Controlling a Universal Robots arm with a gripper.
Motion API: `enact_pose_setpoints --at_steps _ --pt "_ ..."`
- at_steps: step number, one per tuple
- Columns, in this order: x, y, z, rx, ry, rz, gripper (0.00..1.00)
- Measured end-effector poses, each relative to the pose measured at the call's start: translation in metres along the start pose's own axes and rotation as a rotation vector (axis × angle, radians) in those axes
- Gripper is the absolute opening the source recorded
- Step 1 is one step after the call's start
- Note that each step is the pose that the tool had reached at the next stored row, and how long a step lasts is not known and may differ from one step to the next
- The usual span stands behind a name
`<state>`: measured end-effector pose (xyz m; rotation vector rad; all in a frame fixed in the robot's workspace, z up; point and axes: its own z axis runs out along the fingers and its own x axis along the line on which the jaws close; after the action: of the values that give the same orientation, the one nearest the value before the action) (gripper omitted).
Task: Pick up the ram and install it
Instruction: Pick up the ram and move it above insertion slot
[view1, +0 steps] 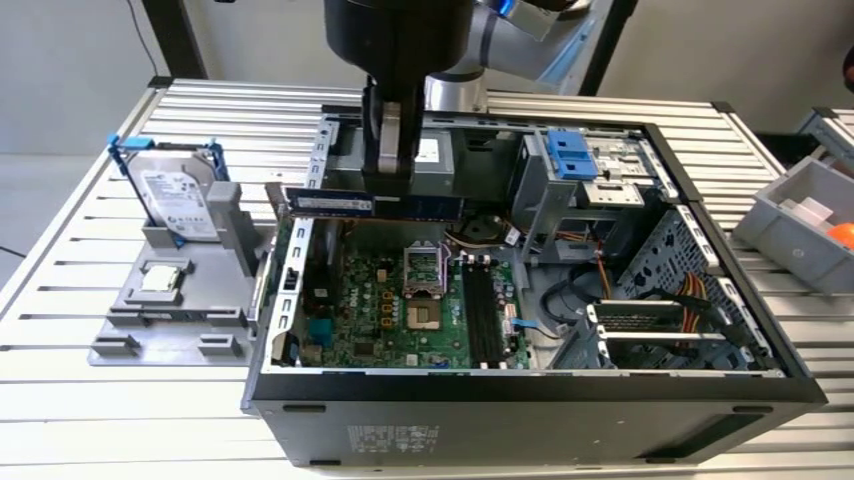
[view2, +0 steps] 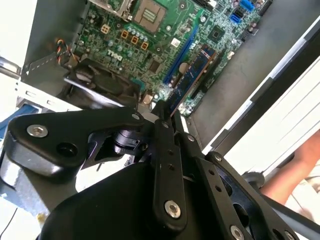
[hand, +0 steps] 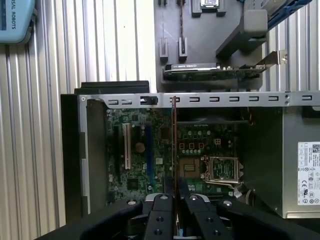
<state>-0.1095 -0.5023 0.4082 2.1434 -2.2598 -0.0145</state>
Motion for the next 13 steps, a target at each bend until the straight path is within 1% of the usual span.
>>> enact_pose_setpoints --at_steps 13 --pt "-0.0009 -0.0140 -0.0001 -0.0001 0.0011 0.000 0.00"
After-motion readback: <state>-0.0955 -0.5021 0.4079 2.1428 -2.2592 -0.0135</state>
